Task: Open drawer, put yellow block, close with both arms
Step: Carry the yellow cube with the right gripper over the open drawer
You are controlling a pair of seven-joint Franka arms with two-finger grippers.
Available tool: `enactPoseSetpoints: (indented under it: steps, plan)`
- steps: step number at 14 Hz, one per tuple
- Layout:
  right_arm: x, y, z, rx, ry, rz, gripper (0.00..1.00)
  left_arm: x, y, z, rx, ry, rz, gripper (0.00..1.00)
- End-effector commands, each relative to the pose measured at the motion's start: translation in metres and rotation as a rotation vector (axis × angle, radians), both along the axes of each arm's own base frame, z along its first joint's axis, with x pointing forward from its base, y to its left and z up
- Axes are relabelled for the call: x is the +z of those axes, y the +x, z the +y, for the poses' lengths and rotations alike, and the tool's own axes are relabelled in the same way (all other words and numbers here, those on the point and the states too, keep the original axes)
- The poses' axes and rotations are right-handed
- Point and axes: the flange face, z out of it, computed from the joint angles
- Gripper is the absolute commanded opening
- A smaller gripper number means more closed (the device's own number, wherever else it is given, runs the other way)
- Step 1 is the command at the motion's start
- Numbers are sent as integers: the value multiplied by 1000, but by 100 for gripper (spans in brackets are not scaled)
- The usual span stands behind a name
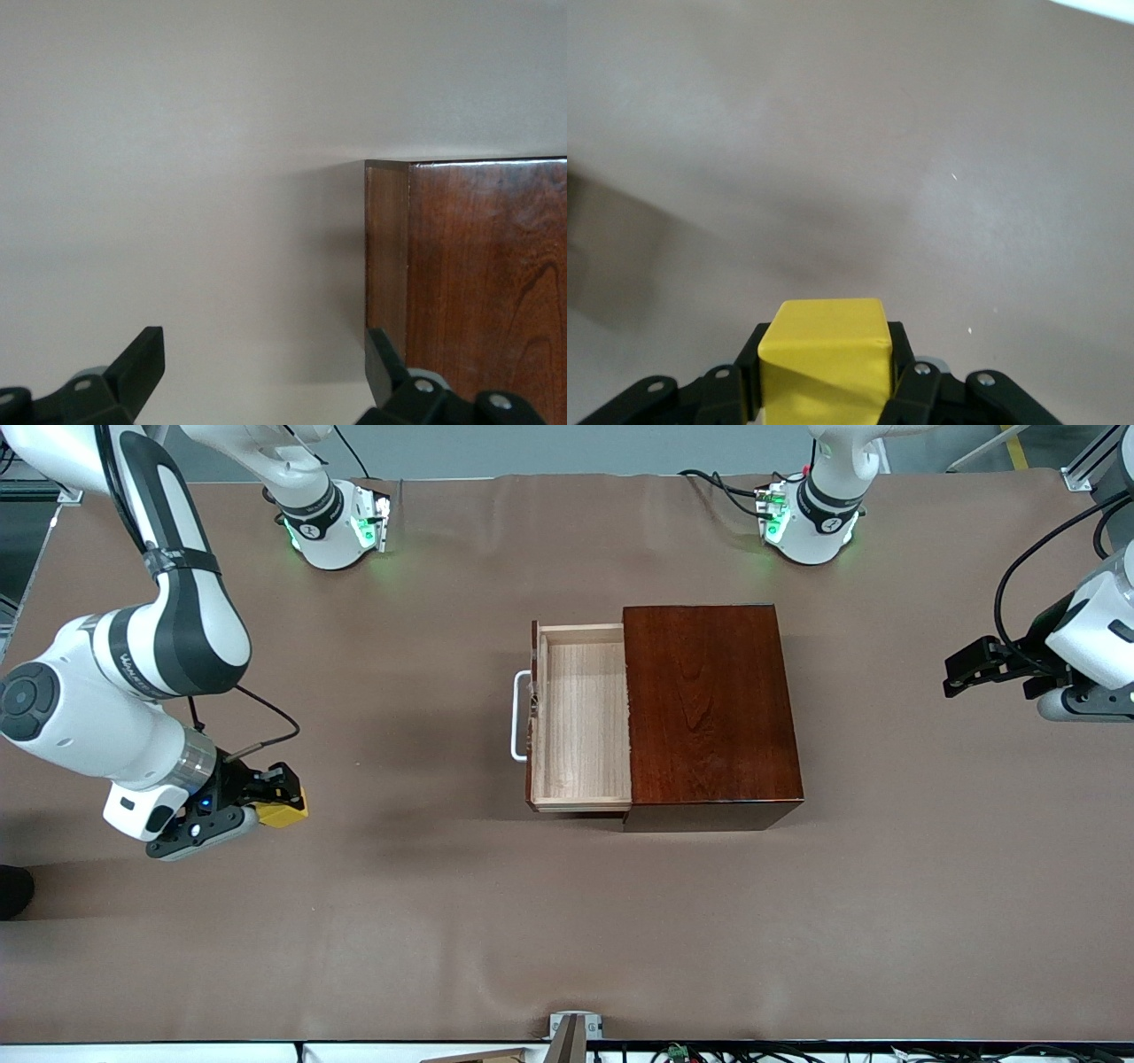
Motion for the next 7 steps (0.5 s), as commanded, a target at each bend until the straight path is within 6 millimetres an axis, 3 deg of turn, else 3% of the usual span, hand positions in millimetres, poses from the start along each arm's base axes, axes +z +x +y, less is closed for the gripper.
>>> enactPoseSetpoints:
  steps: [1, 3, 7]
  plan:
    - [15, -9, 28, 189, 17, -37, 0, -1, -1, 1, -7, -10, -8, 100]
    - [20, -12, 56, 343, 14, -67, 0, 2, -3, 0, -8, -9, -11, 100]
    - [20, -35, 149, 534, 18, -89, 0, 1, -3, 2, -5, -10, -5, 100]
